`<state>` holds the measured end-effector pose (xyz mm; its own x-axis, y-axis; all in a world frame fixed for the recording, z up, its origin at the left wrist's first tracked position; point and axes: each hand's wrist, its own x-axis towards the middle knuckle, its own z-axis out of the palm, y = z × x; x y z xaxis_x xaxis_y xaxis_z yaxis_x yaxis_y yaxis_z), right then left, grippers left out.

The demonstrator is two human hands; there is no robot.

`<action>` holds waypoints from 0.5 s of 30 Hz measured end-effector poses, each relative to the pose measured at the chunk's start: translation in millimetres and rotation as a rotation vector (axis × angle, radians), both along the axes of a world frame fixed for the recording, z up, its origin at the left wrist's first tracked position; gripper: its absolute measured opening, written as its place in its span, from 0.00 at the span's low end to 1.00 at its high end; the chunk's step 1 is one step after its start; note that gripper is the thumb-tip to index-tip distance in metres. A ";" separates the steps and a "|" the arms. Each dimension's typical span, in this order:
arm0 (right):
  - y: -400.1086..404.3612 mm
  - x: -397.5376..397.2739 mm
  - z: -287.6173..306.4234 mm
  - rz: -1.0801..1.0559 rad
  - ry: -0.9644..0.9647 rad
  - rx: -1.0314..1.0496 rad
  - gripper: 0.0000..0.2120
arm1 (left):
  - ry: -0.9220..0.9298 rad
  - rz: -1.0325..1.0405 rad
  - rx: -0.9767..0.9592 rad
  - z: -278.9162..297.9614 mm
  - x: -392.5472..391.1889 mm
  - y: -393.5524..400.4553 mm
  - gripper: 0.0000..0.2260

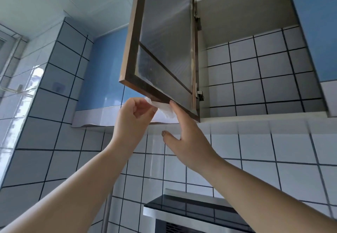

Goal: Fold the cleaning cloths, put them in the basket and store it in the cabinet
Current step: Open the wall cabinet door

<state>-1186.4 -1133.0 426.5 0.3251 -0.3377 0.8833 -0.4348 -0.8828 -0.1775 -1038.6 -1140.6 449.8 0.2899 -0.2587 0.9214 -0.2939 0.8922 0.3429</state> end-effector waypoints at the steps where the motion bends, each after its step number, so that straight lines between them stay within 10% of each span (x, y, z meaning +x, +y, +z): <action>1: 1.9 -2.6 -0.4 -0.012 -0.008 0.005 0.32 | 0.006 -0.035 0.007 -4.4 0.7 2.0 0.09; 15: 46.5 -31.0 -73.7 0.090 -0.038 0.196 0.29 | -0.125 0.110 0.337 -103.8 7.2 87.5 0.12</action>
<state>-1217.3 -1086.6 352.8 0.3292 -0.4750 0.8161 -0.3453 -0.8650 -0.3642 -1031.5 -1053.2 346.0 0.2232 -0.5273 0.8199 -0.4398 0.6961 0.5674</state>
